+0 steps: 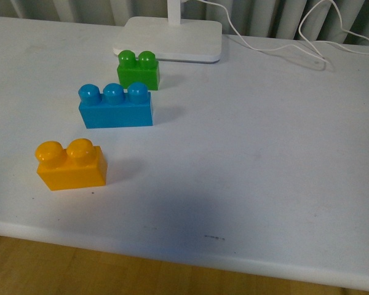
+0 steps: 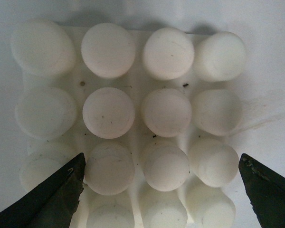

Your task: Insert yellow block into base center

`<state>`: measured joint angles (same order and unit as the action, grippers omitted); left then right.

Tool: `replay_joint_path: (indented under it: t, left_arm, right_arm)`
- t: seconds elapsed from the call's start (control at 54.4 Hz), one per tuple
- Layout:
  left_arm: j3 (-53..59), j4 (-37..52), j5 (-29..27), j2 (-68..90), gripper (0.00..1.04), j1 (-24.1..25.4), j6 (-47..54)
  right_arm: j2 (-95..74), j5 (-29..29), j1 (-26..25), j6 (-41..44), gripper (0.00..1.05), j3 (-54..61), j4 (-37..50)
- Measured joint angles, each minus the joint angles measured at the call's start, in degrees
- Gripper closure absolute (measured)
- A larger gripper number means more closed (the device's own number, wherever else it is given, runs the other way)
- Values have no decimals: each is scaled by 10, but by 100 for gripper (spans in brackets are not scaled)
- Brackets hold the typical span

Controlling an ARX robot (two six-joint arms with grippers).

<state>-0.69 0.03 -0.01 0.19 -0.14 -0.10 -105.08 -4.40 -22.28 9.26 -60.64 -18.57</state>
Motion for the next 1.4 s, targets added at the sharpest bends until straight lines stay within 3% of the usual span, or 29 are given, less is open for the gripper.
replay_joint_path:
  t: [0.166, 0.441, 0.717, 1.14, 1.398]
  left_arm:
    - [0, 0, 0, 0, 6, 0, 0]
    - [0, 0, 0, 0, 6, 0, 0]
    - [0, 0, 0, 0, 6, 0, 0]
    - [0, 0, 0, 0, 6, 0, 0]
    - [0, 0, 0, 0, 6, 0, 0]
  right_arm:
    - [-10, 40, 3, -23, 9, 0, -7]
    - [0, 39, 50, -64, 9, 42, 40]
    - [5, 0, 197, -159, 9, 72, 78]
    - [-20, -63, 414, -373, 8, 51, 76]
    - [-50, -97, 504, -451, 8, 0, 43]
